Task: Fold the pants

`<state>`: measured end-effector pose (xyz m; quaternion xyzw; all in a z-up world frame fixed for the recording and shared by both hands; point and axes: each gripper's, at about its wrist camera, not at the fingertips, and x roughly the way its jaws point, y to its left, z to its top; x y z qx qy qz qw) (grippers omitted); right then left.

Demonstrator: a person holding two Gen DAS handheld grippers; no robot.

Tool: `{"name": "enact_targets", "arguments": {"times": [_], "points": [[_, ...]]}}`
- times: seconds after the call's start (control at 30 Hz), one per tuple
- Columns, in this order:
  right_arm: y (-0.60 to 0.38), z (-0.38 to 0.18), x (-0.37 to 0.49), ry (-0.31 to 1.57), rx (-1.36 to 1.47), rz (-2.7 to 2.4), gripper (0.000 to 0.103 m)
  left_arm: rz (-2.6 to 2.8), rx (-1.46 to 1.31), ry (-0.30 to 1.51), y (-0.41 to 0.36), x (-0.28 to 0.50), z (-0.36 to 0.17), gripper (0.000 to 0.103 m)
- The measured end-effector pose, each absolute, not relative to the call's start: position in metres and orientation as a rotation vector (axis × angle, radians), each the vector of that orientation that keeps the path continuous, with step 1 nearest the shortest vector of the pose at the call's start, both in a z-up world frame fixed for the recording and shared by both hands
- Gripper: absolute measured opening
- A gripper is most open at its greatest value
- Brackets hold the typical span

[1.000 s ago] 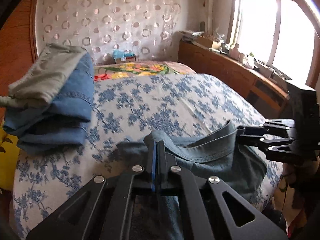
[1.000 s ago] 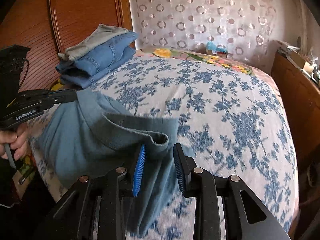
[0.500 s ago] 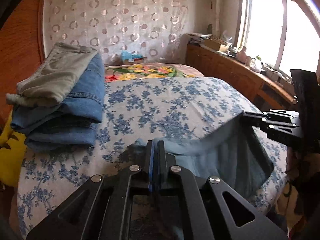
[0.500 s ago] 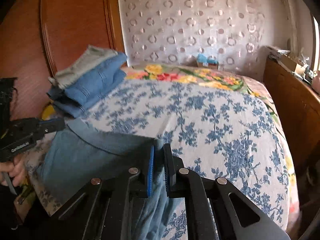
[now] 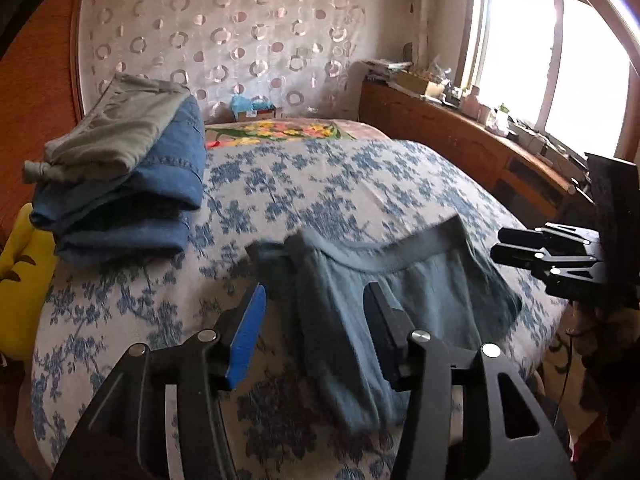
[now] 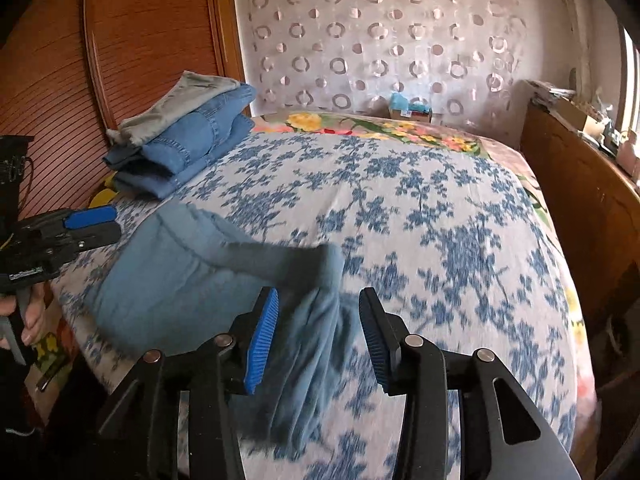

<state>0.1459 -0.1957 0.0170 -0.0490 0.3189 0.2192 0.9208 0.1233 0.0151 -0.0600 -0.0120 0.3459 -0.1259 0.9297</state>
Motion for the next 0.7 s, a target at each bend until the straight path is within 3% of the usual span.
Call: {"name": "enact_targets", "arguments": {"times": [0.7], "points": [[-0.218,-0.001,0.096,0.699,-0.006,0.453,0.044,-0.26,-0.024,0.769,0.005,0.094,-0.079,0.052]]}}
